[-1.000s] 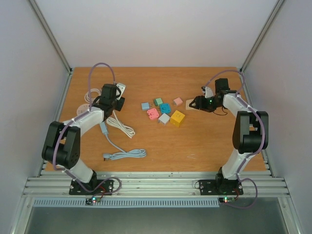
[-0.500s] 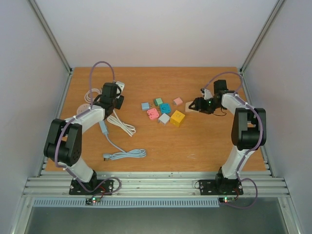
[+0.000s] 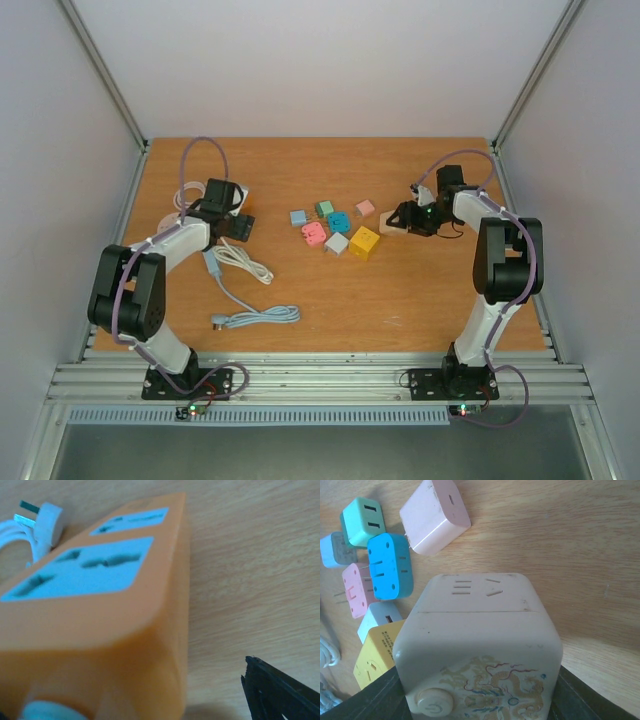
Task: Pull the plug off the socket
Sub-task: Place the socket at the center of the board.
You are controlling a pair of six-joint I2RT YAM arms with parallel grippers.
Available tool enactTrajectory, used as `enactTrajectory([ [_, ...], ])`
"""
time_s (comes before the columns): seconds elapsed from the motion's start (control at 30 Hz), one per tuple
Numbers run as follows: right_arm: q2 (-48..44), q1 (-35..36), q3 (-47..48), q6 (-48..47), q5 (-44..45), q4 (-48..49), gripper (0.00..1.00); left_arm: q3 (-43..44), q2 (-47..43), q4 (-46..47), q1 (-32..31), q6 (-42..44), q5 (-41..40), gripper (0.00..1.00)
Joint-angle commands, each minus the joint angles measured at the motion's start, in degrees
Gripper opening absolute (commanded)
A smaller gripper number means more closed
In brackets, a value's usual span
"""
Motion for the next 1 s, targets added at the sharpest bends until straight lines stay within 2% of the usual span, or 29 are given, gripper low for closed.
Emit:
enactTrajectory([
  [0.0,0.08,-0.11,2.0,0.48,-1.92,-0.11,0.37,-0.33,-1.35,-2.78,0.04,-0.94,2.88,0.93],
  [0.1,0.05,-0.08,2.08,0.44,-2.22,-0.19,0.38,0.52,-1.06,-4.05,0.08,-1.25,4.01,0.99],
  [0.43,-0.6,-0.07,2.3,0.21,-2.81,-0.37,0.41,5.76,0.6,-9.46,0.47,-1.06,8.87,0.99],
  [0.7,-1.05,-0.09,2.18,0.13,-2.64,-0.55,0.42,12.97,10.37,-9.87,0.82,-1.25,4.63,0.99],
  [0.83,-1.05,-0.04,2.17,0.2,-3.14,-0.37,0.43,14.47,11.53,-8.59,1.19,-0.49,3.05,0.99],
  [0.97,-0.63,-0.07,2.3,0.04,-3.21,-0.55,0.44,14.52,8.42,-7.39,1.55,-0.55,4.33,0.99],
])
